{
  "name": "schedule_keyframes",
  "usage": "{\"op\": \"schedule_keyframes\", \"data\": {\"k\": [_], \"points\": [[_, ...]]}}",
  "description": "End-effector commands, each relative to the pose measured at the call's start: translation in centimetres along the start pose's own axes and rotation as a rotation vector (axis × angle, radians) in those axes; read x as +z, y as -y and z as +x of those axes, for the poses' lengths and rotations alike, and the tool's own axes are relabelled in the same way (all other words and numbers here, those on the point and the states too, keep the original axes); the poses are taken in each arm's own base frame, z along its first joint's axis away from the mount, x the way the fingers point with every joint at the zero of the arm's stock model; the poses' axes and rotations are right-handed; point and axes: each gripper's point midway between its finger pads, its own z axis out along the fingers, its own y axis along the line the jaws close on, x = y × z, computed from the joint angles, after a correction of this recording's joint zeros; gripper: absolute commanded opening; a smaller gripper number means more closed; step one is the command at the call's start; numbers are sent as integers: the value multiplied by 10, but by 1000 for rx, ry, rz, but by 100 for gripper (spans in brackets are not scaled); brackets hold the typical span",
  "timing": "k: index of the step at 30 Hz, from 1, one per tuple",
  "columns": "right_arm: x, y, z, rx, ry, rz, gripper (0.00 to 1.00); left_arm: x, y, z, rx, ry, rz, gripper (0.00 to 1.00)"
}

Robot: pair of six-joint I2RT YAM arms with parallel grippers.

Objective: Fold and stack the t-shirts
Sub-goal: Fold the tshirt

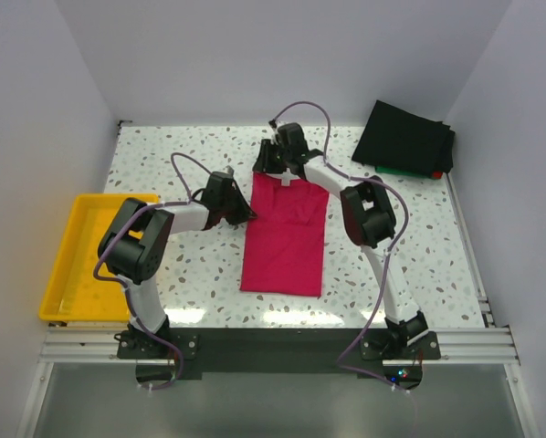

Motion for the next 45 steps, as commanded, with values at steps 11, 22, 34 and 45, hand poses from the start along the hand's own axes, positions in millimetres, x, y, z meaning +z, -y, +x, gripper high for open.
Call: {"op": "schedule_keyframes", "data": {"k": [11, 22, 34, 45], "points": [[-124, -24, -104, -9, 214, 79, 54, -24, 42, -50, 17, 82, 92, 9], [-227, 11, 46, 199, -22, 193, 56, -77, 48, -31, 22, 82, 166, 18], [-311, 21, 226, 356, -247, 125, 57, -143, 15, 82, 108, -87, 323, 38], [-327, 24, 287, 423, -353, 127, 57, -155, -26, 135, 110, -181, 229, 45]]}}
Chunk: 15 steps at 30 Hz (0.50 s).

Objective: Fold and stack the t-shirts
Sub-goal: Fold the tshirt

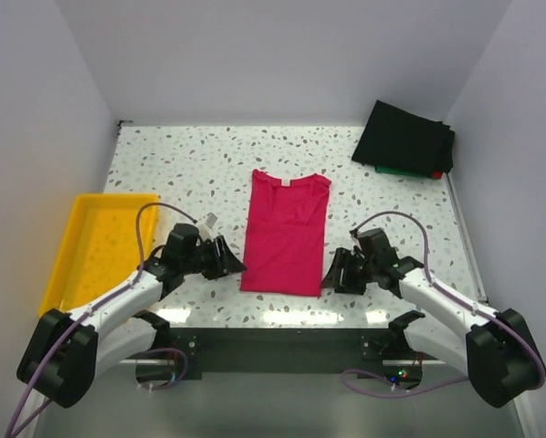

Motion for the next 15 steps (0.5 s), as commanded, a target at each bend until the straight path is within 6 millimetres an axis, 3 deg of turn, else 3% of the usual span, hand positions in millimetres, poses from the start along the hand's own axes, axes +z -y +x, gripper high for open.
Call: {"op": "schedule_keyframes", "data": {"k": [1, 7, 15], "points": [[4, -5, 12, 30, -37, -31, 57, 0, -8, 16, 13, -42, -18, 45], [19, -6, 26, 36, -74, -25, 56, 3, -16, 37, 22, -87, -58, 45], [27, 2, 31, 55, -72, 17, 53, 2, -27, 44, 21, -87, -109, 45]]}}
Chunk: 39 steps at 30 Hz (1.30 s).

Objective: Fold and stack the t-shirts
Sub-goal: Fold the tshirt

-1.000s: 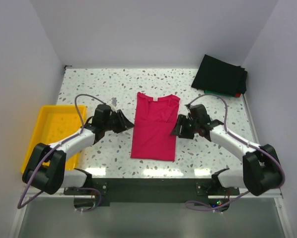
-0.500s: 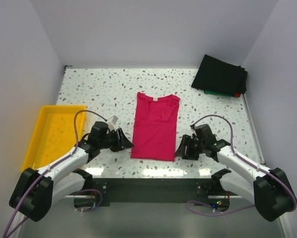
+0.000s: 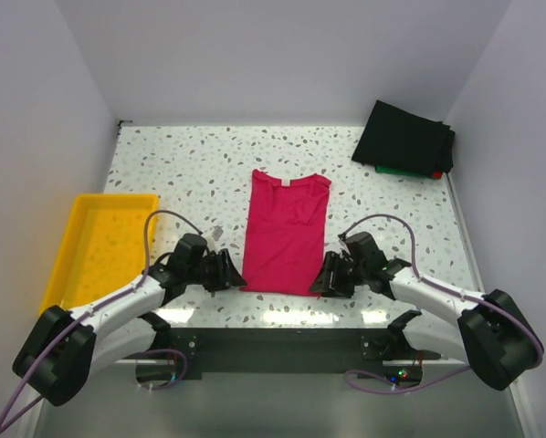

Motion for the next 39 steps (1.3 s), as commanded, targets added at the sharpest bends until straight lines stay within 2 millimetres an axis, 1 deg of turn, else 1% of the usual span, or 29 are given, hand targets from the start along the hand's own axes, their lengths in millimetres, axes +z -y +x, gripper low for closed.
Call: {"op": "schedule_keyframes", "data": {"k": [1, 6, 12, 13, 26, 28, 32, 33, 34, 35, 37, 38, 39], "points": [[6, 24, 6, 41, 14, 79, 53, -1, -7, 2, -6, 14, -31, 45], [6, 27, 10, 54, 13, 81, 49, 0, -12, 4, -11, 18, -46, 45], [7, 33, 13, 60, 7, 93, 38, 3, -13, 7, -13, 8, -47, 45], [7, 33, 13, 58, 9, 93, 35, 4, -13, 8, -13, 6, -48, 45], [8, 31, 12, 71, 24, 72, 16, 12, -21, 13, -49, 9, -70, 45], [8, 30, 12, 71, 26, 68, 12, 13, -24, 17, -56, 3, -73, 43], [7, 28, 12, 67, 31, 57, 8, 15, -27, 21, -65, -6, -91, 40], [6, 26, 11, 65, 37, 50, 7, 15, -28, 21, -67, -6, -100, 38], [5, 27, 12, 68, 36, 48, 6, 17, -24, 19, -56, 8, -82, 36], [5, 27, 12, 70, 38, 46, 5, 18, -24, 19, -63, 12, -86, 34], [3, 28, 15, 68, 40, 42, 4, 19, -24, 22, -64, 9, -85, 31], [2, 29, 14, 68, 45, 41, 3, 19, -25, 23, -74, 12, -89, 26], [0, 29, 16, 65, 46, 41, 3, 20, -23, 24, -76, 13, -82, 23]]}}
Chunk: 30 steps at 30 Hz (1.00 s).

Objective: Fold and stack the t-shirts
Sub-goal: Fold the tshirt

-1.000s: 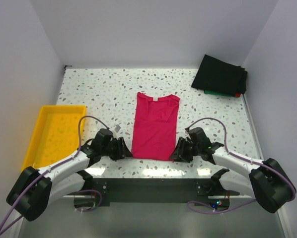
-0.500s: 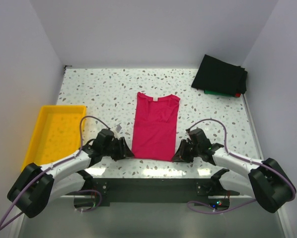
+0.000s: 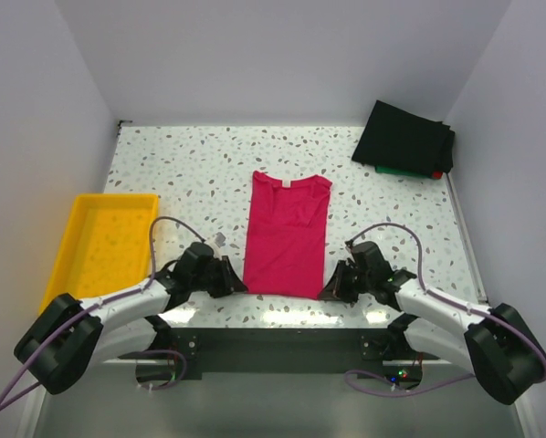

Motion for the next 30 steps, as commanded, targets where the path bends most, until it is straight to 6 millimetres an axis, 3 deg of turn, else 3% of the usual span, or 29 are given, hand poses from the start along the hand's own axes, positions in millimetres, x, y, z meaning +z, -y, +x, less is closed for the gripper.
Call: {"op": "schedule_keyframes", "data": {"k": [1, 7, 11, 23, 29, 30], "points": [[-3, 15, 6, 5, 6, 50, 2, 4, -18, 13, -24, -9, -61, 21], [-11, 13, 9, -17, 18, 30, 0, 4, -12, 22, -23, -20, -57, 0], [-17, 11, 14, -33, 14, 4, 0, 1, -7, 26, -18, -11, -64, 0], [-49, 16, 42, -80, 22, -86, 0, -12, -2, 69, 3, -19, -49, 0], [-74, 3, 42, -123, 78, -151, 0, -20, 22, 72, 43, 5, -3, 0], [-77, 2, 41, -129, 88, -150, 0, -24, 33, 69, 46, 15, 20, 0]]}}
